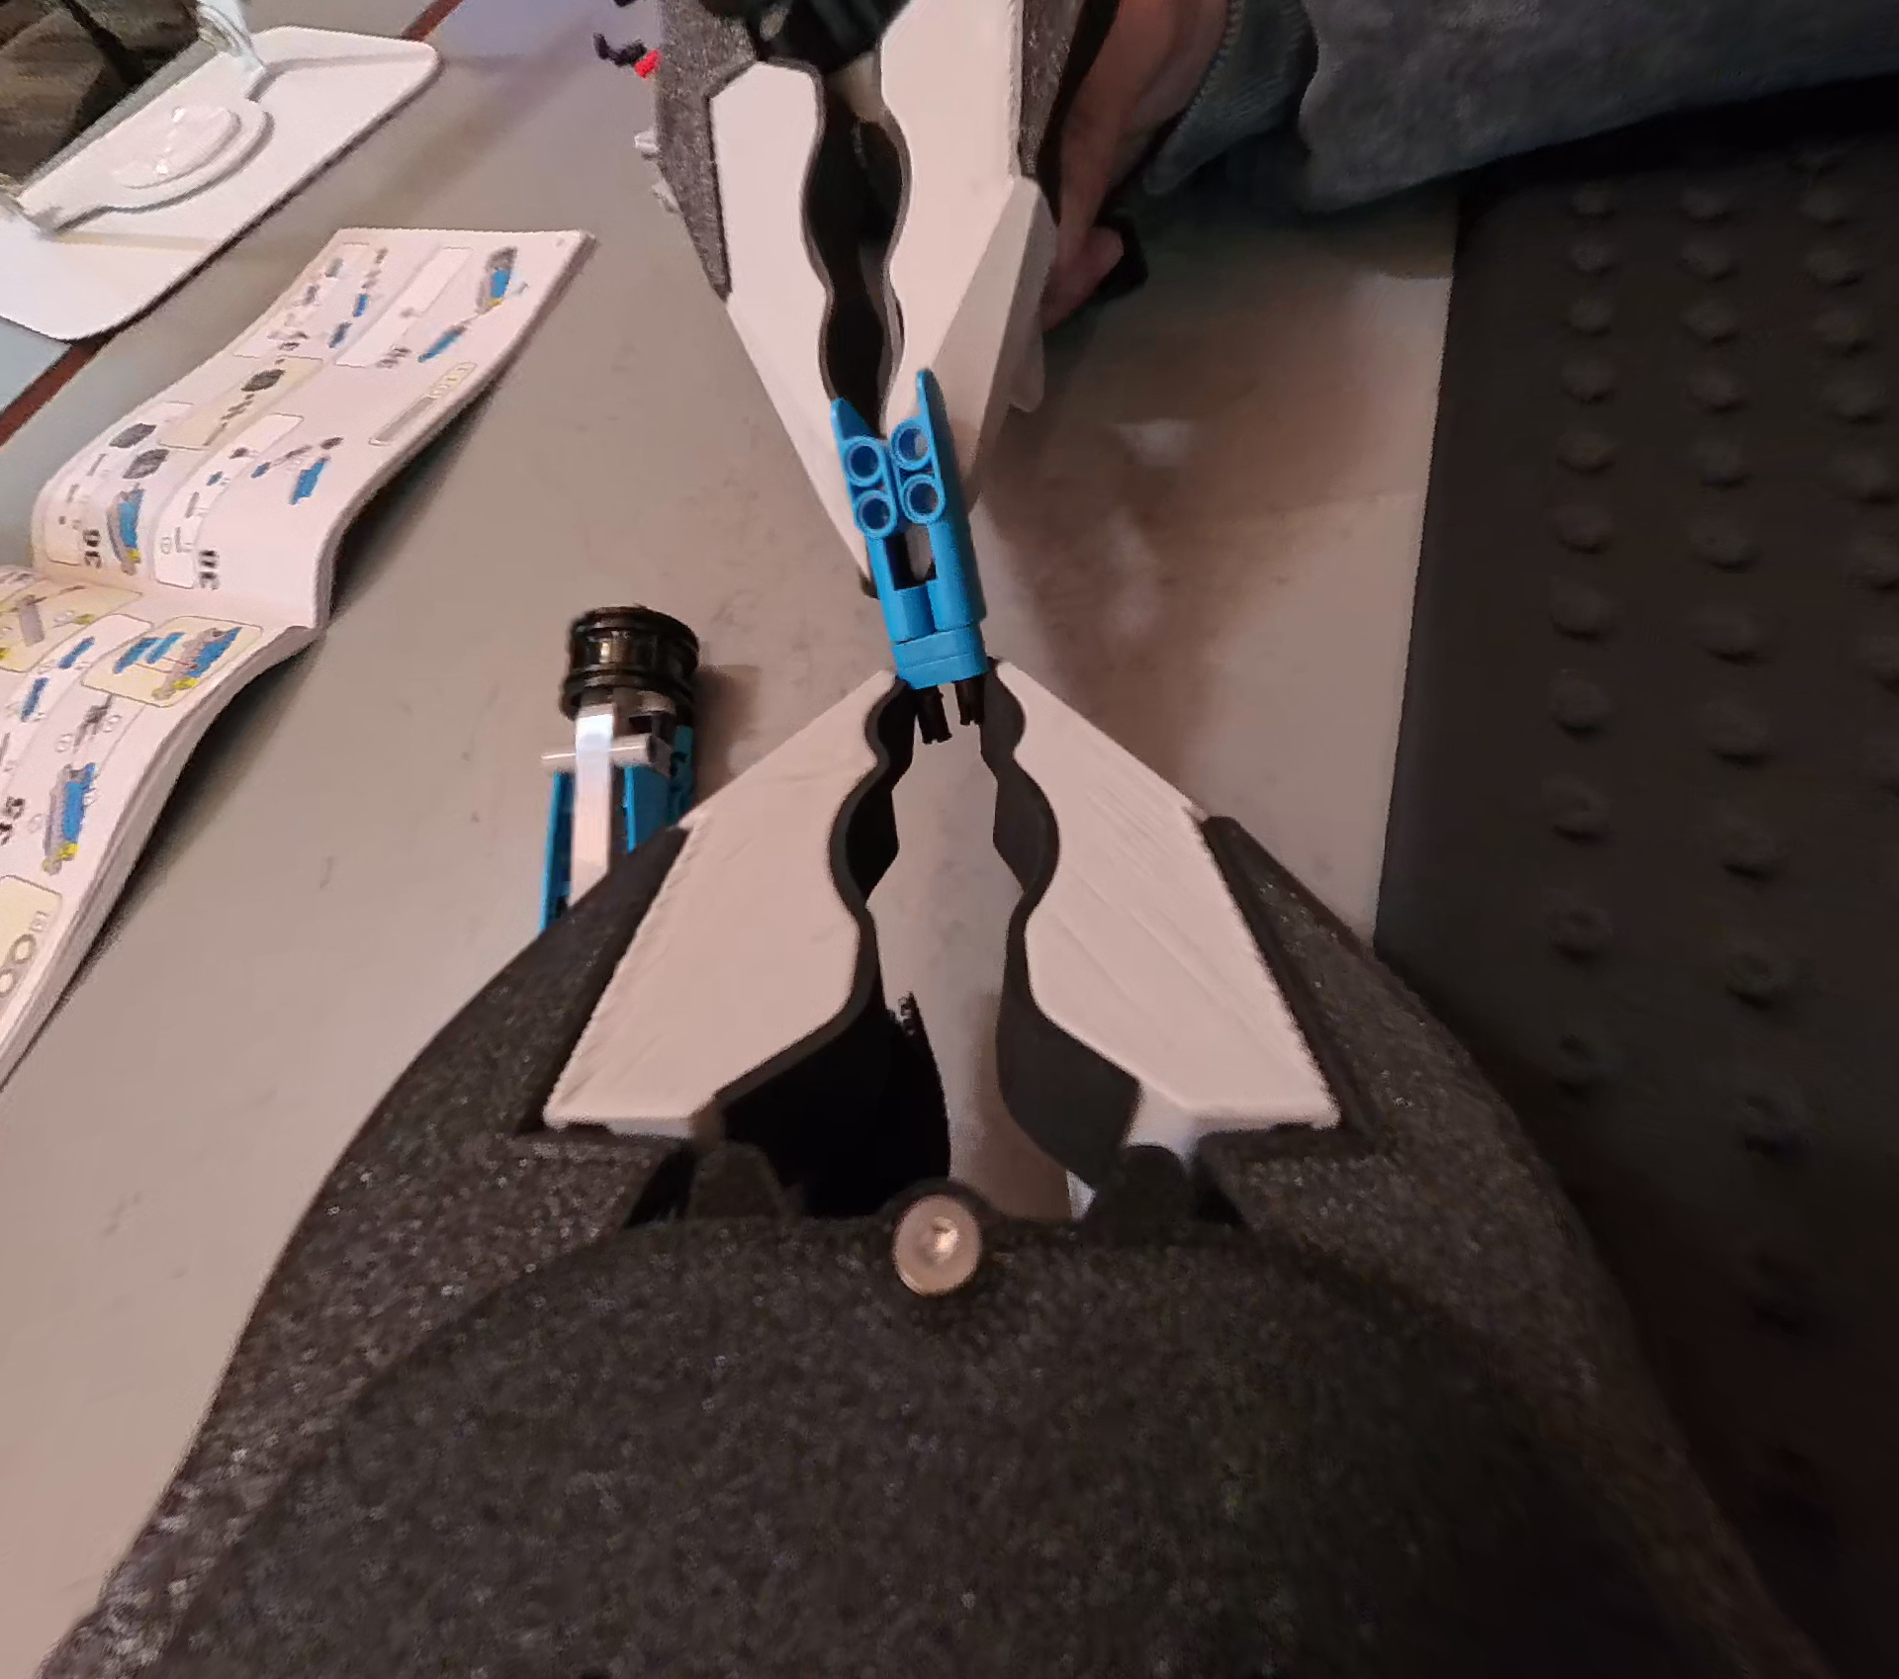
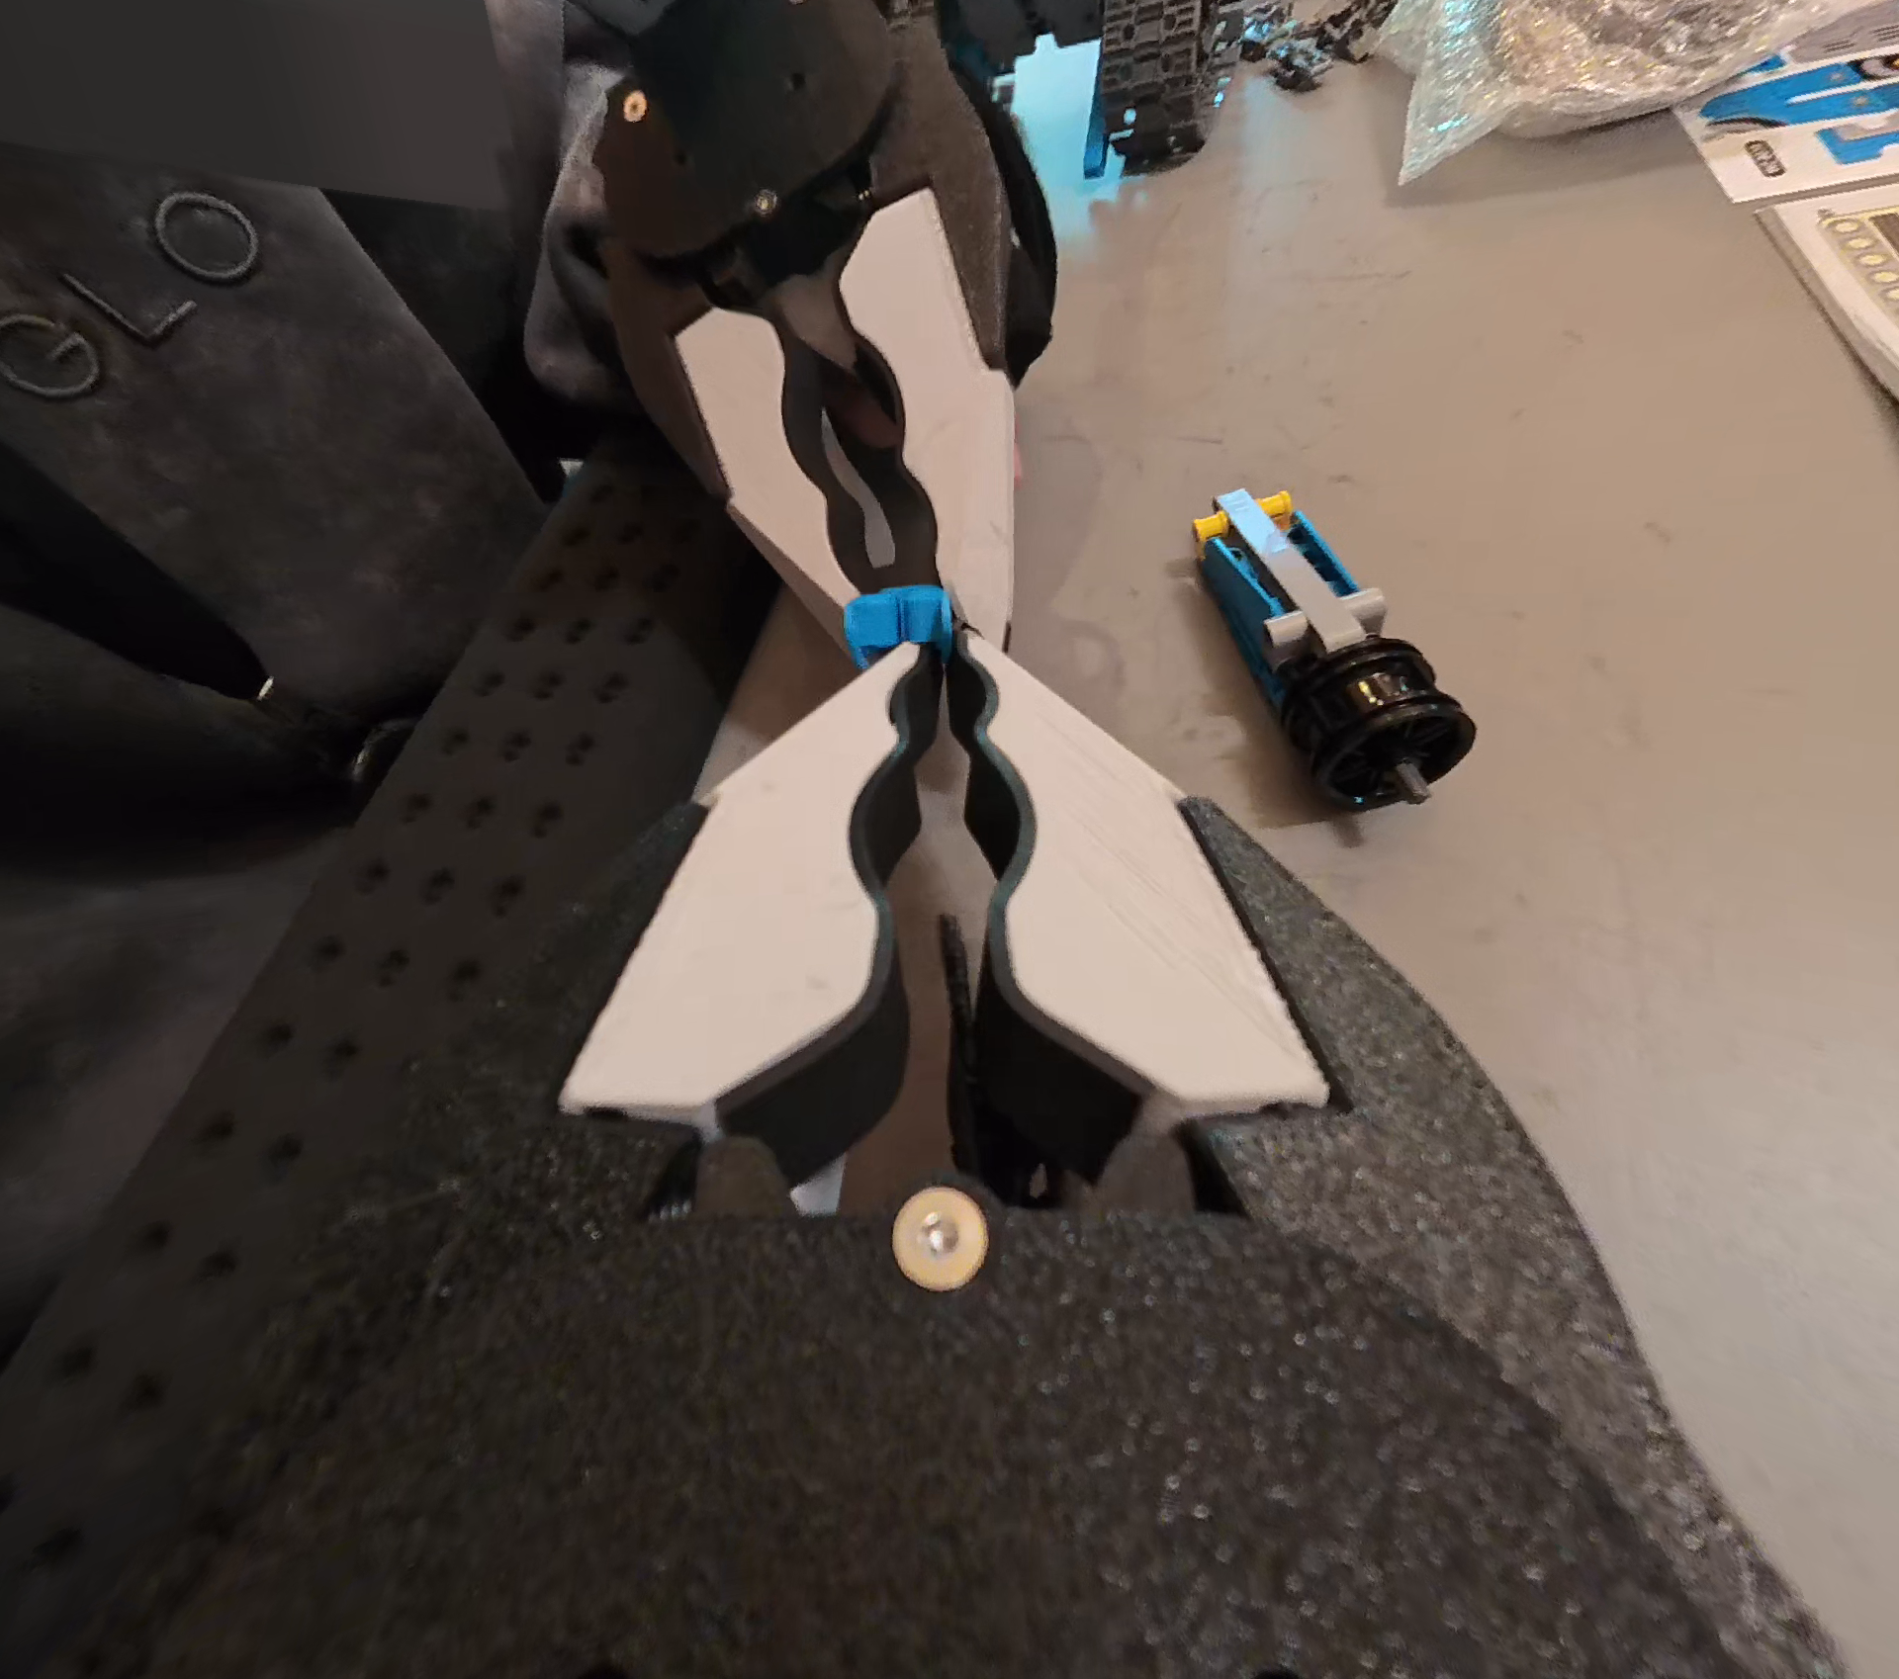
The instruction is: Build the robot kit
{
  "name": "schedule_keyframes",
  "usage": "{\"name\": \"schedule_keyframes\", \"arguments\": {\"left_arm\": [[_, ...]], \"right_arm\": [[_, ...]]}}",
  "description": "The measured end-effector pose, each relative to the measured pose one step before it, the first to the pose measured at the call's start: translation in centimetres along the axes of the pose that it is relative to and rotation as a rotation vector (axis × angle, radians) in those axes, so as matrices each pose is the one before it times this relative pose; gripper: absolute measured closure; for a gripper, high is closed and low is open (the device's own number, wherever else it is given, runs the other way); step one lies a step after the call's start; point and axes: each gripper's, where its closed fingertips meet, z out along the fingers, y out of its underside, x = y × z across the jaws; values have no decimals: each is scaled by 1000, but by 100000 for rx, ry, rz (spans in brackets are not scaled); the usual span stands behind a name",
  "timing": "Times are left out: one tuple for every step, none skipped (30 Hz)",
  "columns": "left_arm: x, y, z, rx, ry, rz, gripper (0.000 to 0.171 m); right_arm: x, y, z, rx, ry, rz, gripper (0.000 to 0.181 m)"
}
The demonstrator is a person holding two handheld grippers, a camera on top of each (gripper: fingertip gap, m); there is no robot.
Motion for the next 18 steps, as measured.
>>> {"name": "schedule_keyframes", "arguments": {"left_arm": [[-4, 21, -6, -31, 301, -540, 164], [70, 82, 95, -718, -164, 959, 164], [-112, 142, 84, -950, -1350, 1194, 164], [-67, 137, 54, -582, 180, -817, 164], [-183, -189, -25, 1206, -716, -455, 163], [-294, -146, -15, 1042, -1232, -611, 162], [-334, 214, 86, -931, -948, -1168, 162], [-364, 140, 84, -831, -2140, 595, 161], [-362, -275, -16, 1367, -3258, 2358, 161], [-349, -350, -64, 1705, -2792, 1740, 160], [-451, -68, -80, 79, -3071, 1535, 160], [-536, 124, -156, -804, -3841, 2267, 160], [-229, 54, -171, -392, -2419, 2548, 161], [-117, 44, -122, -721, -2529, 3367, 161], [-186, 111, -36, -1594, -3542, 4604, 161], [188, 137, 73, -1692, -1565, 4924, 161], [455, 147, 161, -1691, -57, 4485, 161], [326, 124, 146, -1878, -861, 4486, 161]], "right_arm": [[100, -178, -4, 1284, 1094, -191, 180], [-68, 182, 35, -992, -260, -343, 180], [70, 27, -26, -132, -227, 986, 180], [155, 122, 102, -827, 1343, -1277, 180], [91, -74, -40, 105, 338, -90, 180], [76, -345, -224, 1455, -501, 1260, 180], [288, -184, -22, 445, 1722, 183, 180], [366, 73, 60, -1010, 3255, -2661, 180], [236, -216, -151, 47, 2132, -3513, 179], [131, -408, -356, 473, 958, -3461, 179], [214, -265, -382, -439, 1116, -987, 180], [231, -85, -460, -652, 1046, 426, 175], [60, -62, -533, -58, 43, 96, 160], [-17, 35, -557, -293, 168, 75, 147], [-4, -7, -462, 115, 733, -595, 140], [1, 58, -184, -1022, 1967, -2310, 134], [4, 158, 137, -2522, 3317, -5020, 133], [31, 146, 339, -3360, 4458, -6433, 133]]}}
